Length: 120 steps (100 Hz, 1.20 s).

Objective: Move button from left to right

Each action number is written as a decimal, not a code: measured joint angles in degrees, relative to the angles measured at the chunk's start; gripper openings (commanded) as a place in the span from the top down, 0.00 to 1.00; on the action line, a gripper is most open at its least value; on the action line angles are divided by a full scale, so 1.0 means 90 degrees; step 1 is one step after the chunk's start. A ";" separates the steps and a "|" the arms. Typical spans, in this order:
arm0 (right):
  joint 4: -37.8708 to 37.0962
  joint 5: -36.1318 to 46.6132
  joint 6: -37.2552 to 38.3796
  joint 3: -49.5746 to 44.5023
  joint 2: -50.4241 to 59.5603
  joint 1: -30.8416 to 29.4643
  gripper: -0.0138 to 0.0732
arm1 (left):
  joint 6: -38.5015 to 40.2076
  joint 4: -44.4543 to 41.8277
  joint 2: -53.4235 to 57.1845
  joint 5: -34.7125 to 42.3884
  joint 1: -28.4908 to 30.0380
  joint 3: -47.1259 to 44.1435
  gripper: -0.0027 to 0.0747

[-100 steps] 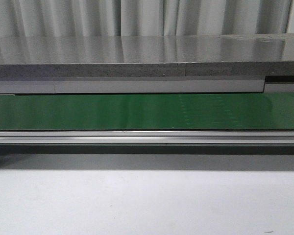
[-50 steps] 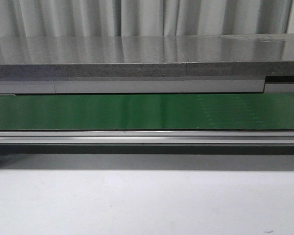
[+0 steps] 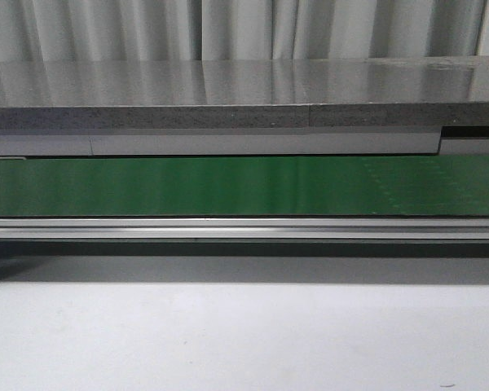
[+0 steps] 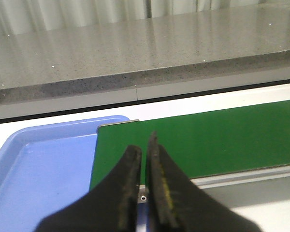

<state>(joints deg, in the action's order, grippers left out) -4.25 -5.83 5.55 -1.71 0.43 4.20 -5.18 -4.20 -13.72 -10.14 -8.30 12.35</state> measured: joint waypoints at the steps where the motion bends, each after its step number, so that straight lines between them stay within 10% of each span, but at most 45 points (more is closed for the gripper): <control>1: 0.0000 0.0000 0.0000 0.0000 0.0000 0.0000 0.92 | 0.0017 0.0000 0.0073 0.0027 0.0000 -0.0071 0.96; 120: 0.0000 0.0011 0.0000 0.0000 0.0000 0.0000 0.92 | 0.1323 -0.0017 0.1555 0.0531 0.0493 -0.1363 0.96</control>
<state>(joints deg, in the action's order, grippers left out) -4.25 -5.73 5.55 -1.71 0.43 4.20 6.73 -4.35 0.28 -5.35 -3.86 0.08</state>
